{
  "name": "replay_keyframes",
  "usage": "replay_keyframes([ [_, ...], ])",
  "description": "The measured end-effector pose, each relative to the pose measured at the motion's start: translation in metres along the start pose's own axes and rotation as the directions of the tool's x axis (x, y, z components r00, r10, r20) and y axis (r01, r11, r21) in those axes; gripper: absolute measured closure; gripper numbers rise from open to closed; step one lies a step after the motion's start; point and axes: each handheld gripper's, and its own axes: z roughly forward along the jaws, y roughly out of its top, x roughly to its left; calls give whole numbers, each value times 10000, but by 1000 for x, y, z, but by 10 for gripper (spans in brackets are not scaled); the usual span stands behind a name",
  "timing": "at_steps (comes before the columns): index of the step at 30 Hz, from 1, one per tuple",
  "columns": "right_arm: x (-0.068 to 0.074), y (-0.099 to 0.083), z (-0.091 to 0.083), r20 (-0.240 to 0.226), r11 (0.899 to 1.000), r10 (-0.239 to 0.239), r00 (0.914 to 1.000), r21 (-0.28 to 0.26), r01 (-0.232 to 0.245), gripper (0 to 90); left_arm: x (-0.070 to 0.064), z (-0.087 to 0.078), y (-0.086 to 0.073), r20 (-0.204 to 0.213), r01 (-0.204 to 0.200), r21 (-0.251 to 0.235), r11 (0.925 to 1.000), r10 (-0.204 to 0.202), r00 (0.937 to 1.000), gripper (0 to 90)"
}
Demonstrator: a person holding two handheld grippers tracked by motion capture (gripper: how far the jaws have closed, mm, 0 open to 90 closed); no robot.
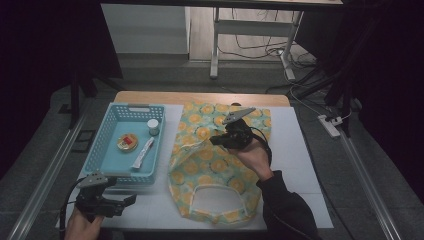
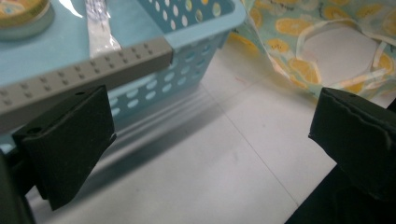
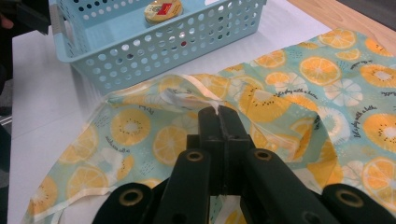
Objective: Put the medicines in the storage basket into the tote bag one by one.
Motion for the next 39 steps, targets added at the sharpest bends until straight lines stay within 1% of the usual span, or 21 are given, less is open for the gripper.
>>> replay_keyframes([
  [4,0,0,0,-8,10000,4,10000,-12,-4,900,1,-2,5,93,-129,-141,9998,131,9999,0],
  [6,0,0,0,-23,10000,6,10000,-7,-6,900,2,-2,7,198,-267,-250,9993,272,9994,0],
  [7,0,0,0,-18,10000,12,10000,-6,-12,900,3,-2,8,295,-266,-301,9992,275,9992,1],
  [10,0,-1,0,-11,10000,27,10000,-8,-27,900,7,-2,11,711,-106,-522,9986,143,9974,0],
  [14,0,-1,0,27,10000,-2,10000,-21,2,900,11,-1,15,910,43,-639,9979,16,9958,0],
  [15,0,-1,0,30,10000,-5,10000,-23,5,900,12,-1,16,881,40,-603,9982,13,9961,0],
  [17,0,-1,0,40,10000,-19,10000,-35,19,900,12,-1,18,660,-135,-521,9986,169,9977,0],
  [19,0,-1,0,41,10000,-38,10000,-45,38,900,12,-1,20,584,-203,-384,9991,225,9980,0],
  [22,-1,-2,0,30,10000,-4,10000,-43,4,900,14,-2,23,603,-174,-439,9989,200,9980,0],
  [25,-2,-2,0,33,10000,58,10000,-2,-58,900,17,-4,27,447,-168,-535,9984,192,9988,0],
  [28,-3,-3,1,39,10000,50,10000,-6,-50,900,20,-3,32,292,-78,-490,9988,93,9995,0],
  [29,-3,-3,1,42,10000,49,10000,-6,-49,900,21,-2,33,304,3,-498,9988,12,9995,0],
  [31,-3,-3,1,44,10000,60,10000,8,-60,900,24,1,35,323,108,-402,9991,-95,9994,0],
  [32,-4,-3,1,48,10000,55,10000,-8,-55,900,25,2,37,263,111,-355,9993,-102,9996,0],
  [34,-4,-4,1,54,10000,67,10000,-10,-67,900,27,4,40,125,65,-253,9997,-62,9999,0],
  [39,-6,-4,1,74,10000,89,9999,-31,-89,900,32,8,48,-8,26,-96,10000,-26,10000,5],
])
